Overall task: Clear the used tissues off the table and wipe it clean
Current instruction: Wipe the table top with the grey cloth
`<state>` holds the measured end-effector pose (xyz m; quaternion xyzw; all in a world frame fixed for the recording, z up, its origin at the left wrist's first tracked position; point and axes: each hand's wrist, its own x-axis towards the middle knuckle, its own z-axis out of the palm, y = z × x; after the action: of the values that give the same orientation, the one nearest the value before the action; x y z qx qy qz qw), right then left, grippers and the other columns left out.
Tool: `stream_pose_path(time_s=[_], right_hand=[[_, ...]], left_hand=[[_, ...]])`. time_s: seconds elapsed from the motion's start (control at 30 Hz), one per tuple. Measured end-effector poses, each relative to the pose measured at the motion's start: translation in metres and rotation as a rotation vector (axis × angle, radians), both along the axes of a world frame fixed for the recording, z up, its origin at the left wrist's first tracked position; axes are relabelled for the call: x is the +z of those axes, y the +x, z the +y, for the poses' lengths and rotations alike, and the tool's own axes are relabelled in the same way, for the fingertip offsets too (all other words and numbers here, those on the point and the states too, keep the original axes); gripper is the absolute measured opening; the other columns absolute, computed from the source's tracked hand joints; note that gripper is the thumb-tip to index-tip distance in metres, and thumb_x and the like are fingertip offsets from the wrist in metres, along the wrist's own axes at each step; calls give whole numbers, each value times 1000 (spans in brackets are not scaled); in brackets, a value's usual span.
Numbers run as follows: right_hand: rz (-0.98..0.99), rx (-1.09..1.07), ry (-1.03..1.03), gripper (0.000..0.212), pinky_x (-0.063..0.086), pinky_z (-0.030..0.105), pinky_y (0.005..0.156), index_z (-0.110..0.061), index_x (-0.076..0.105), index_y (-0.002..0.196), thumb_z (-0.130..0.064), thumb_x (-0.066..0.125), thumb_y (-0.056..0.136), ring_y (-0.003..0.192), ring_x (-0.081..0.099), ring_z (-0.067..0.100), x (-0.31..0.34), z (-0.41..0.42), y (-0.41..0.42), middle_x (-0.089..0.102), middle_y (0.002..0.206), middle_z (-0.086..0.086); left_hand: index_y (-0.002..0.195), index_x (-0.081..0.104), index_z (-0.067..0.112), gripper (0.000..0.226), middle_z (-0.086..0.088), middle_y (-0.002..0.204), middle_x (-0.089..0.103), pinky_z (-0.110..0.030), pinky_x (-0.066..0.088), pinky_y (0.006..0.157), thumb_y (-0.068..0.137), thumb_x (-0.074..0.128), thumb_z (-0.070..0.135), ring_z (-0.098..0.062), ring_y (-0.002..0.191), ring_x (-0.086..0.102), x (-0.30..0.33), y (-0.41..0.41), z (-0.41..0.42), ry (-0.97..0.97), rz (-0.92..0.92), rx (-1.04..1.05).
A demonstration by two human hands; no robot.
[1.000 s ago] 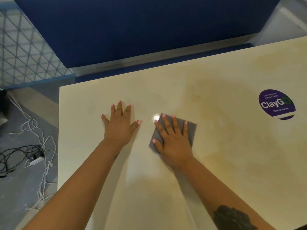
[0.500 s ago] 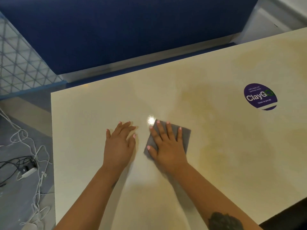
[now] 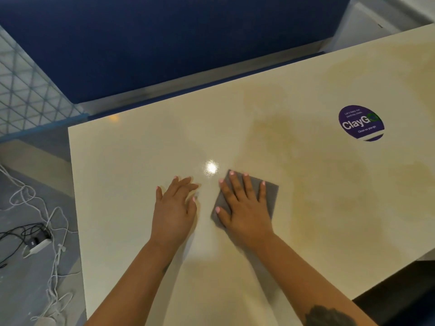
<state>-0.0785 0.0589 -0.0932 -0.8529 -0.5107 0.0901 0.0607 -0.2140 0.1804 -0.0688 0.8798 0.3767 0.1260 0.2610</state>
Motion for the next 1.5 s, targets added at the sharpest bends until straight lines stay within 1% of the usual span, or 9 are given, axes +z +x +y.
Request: stream_pose_path(time_s=[0.13,0.23,0.4,0.5,0.7,0.93,1.23,1.4,1.5], right_hand=[[-6,141,22,64,-2,52,114,-36,17,149,-59,32,91,147,2,20,-3,-42,-12,8,159,-9],[-46,79,2,63,-1,50,114,-36,20,148,-59,30,90,146,7,21,-2,-54,9,12,158,-9],[-22,-71,-39,64,-15,52,112,-35,5,150,-58,16,91,146,-10,23,-1,-13,10,-4,159,-6],[-4,26,31,63,-5,56,112,-30,20,149,-56,28,92,146,3,26,-1,-7,-22,11,159,-1],[-43,257,42,64,0,52,114,-34,25,148,-59,34,89,146,9,20,-2,-66,-19,14,157,-8],[-22,61,-23,65,-11,55,113,-32,13,150,-59,15,91,146,-3,25,1,-30,12,3,159,-5],[-16,478,50,63,1,54,113,-34,26,147,-59,32,90,146,8,20,-1,-90,-21,17,157,-6],[-8,299,-22,64,-8,53,114,-34,17,149,-59,19,90,147,-2,22,0,-70,-1,5,159,-8],[-31,272,-15,65,-9,56,111,-29,22,149,-57,19,90,146,7,28,-2,-59,-27,12,159,-3]], left_hand=[[117,61,24,39,6,136,51,-50,16,111,89,35,31,-17,138,32,-2,-1,-3,-8,9,-20],[117,61,23,43,7,135,51,-52,16,111,89,31,34,-17,138,32,-2,-4,-3,0,8,-31],[118,61,20,38,4,136,52,-52,15,111,89,37,28,-19,138,31,-2,-6,-6,5,8,-18],[121,59,20,32,3,137,50,-50,11,113,93,43,22,-19,140,28,-2,-7,-12,-23,7,0],[122,58,19,31,2,138,50,-49,9,113,93,50,11,-20,140,28,1,-8,-21,-35,4,27],[124,57,18,32,2,139,48,-49,9,113,94,48,10,-19,141,26,3,-17,-39,-42,16,117],[124,57,16,33,0,139,49,-49,9,113,93,49,8,-21,140,27,5,-45,-75,-20,33,218],[122,58,16,35,2,138,50,-51,11,112,91,50,5,-20,140,29,6,-61,-92,-2,44,243],[123,57,16,34,1,138,49,-51,9,113,92,49,6,-20,140,28,3,-65,-102,-15,29,259]])
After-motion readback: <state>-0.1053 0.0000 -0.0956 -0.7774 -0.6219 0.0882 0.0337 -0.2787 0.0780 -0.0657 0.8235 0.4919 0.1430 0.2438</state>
